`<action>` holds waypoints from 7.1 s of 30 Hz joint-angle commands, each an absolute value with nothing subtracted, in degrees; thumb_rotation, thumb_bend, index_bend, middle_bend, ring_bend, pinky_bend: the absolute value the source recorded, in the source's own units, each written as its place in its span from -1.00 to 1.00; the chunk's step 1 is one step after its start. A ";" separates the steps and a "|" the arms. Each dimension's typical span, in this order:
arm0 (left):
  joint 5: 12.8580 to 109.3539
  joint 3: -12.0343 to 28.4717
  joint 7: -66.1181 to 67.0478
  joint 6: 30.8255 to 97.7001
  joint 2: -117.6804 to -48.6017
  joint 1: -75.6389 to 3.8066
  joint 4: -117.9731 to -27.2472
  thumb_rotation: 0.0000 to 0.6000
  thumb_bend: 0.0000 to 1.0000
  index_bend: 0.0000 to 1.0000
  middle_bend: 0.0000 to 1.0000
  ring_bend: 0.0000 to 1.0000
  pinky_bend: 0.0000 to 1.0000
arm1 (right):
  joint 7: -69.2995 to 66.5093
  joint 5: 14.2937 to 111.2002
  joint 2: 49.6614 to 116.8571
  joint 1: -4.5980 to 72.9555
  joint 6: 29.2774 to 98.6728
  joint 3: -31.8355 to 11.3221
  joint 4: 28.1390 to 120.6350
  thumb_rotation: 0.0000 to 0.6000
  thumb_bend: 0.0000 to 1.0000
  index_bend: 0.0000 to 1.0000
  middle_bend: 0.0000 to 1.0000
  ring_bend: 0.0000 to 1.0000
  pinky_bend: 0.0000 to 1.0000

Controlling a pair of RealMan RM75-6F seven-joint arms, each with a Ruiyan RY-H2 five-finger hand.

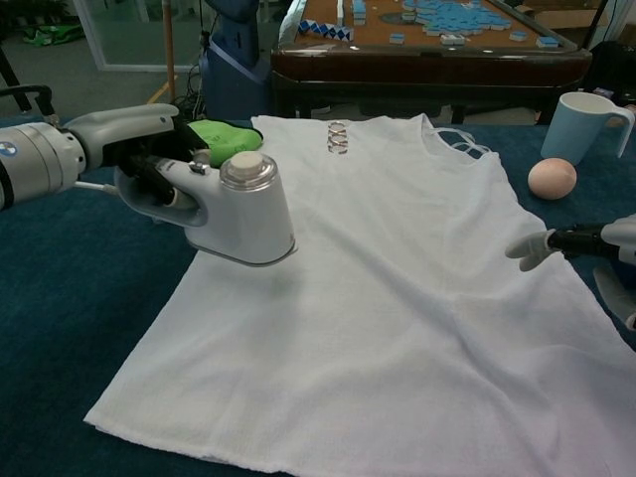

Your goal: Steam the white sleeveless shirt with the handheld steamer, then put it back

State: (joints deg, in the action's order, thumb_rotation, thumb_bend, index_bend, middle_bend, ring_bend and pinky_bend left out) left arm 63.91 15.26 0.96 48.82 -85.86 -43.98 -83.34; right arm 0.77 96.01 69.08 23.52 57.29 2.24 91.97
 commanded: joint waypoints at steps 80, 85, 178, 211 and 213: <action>55.95 12.95 9.28 43.87 -92.36 -51.91 -70.37 1.00 -0.60 0.63 0.50 0.30 0.38 | -1.12 92.48 81.72 26.29 60.10 3.93 76.66 0.58 -1.00 -0.76 -0.62 -0.82 -0.85; 55.34 14.77 8.69 44.28 -91.71 -52.54 -72.66 1.00 -0.60 0.63 0.50 0.30 0.38 | -0.67 91.54 82.72 26.96 58.54 3.70 75.74 0.57 -1.00 -0.76 -0.63 -0.83 -0.85; 48.74 18.29 6.20 36.22 -96.22 -60.23 -56.90 1.00 -0.60 0.62 0.50 0.28 0.38 | -3.10 92.00 81.46 26.40 60.47 5.32 77.14 0.59 -1.00 -0.76 -0.63 -0.83 -0.85; 55.60 10.95 5.19 32.86 -88.42 -55.72 -69.53 1.00 -0.60 0.61 0.50 0.28 0.38 | -1.88 92.13 81.60 26.60 59.59 5.71 78.28 0.58 -1.00 -0.76 -0.63 -0.83 -0.85; 56.28 10.42 5.35 33.51 -87.74 -55.29 -71.19 1.00 -0.60 0.61 0.50 0.28 0.38 | -1.77 92.17 81.50 26.55 59.63 5.79 78.50 0.58 -1.00 -0.76 -0.63 -0.83 -0.85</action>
State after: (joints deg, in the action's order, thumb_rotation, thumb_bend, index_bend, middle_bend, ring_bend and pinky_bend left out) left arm 55.52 11.08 5.18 32.89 -88.56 -55.83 -69.92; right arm -1.80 92.15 81.53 26.57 59.61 5.76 78.46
